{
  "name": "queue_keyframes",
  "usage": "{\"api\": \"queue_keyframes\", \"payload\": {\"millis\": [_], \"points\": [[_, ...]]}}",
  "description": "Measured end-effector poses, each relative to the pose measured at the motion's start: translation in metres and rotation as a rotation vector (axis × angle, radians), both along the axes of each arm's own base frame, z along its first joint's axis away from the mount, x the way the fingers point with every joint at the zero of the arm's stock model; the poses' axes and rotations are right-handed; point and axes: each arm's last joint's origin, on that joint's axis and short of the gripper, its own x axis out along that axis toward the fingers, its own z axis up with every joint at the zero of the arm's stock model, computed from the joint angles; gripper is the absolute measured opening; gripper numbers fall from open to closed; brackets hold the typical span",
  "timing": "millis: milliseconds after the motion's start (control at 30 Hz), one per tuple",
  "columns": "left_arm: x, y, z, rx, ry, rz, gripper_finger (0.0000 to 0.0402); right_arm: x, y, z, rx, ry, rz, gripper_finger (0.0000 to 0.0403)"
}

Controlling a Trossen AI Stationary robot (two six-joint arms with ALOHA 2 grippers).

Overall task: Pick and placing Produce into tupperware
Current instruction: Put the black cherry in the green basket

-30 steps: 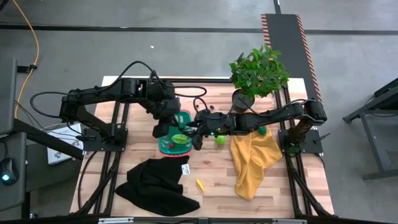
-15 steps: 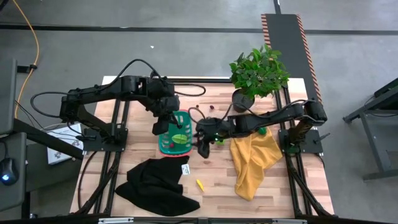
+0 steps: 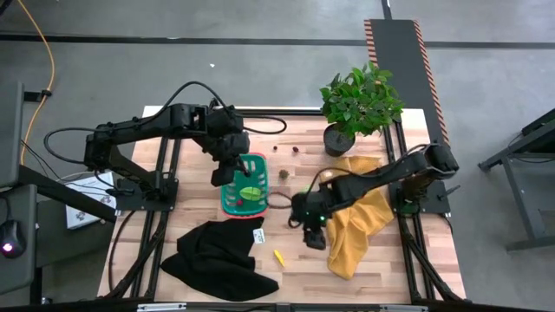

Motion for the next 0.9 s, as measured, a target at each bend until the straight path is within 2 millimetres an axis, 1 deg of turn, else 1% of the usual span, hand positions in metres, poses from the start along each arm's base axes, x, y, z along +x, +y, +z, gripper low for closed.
{"api": "queue_keyframes", "payload": {"millis": [67,133,333,567,700,900], "points": [[0.001,0.000,-0.002,0.008,0.005,0.000,0.0000,-0.003,0.006,-0.001,0.001,0.019,0.008,0.0197],[0.001,0.000,-0.009,0.000,0.032,0.000,0.0000,-0.005,0.011,-0.001,0.003,0.023,0.010,0.0197],[0.002,0.001,-0.040,-0.022,0.122,-0.002,0.0000,-0.008,0.021,-0.001,-0.012,0.031,-0.006,0.0197],[0.004,0.001,-0.077,-0.036,0.162,0.001,0.0000,-0.010,0.026,-0.001,-0.029,0.031,-0.026,0.0197],[0.001,0.009,-0.096,-0.048,0.181,0.030,0.0000,-0.011,0.028,-0.001,-0.027,0.035,-0.042,0.0197],[-0.009,0.027,-0.115,-0.069,0.210,0.105,0.0000,-0.011,0.031,-0.001,-0.026,0.038,-0.064,0.0197]]}}
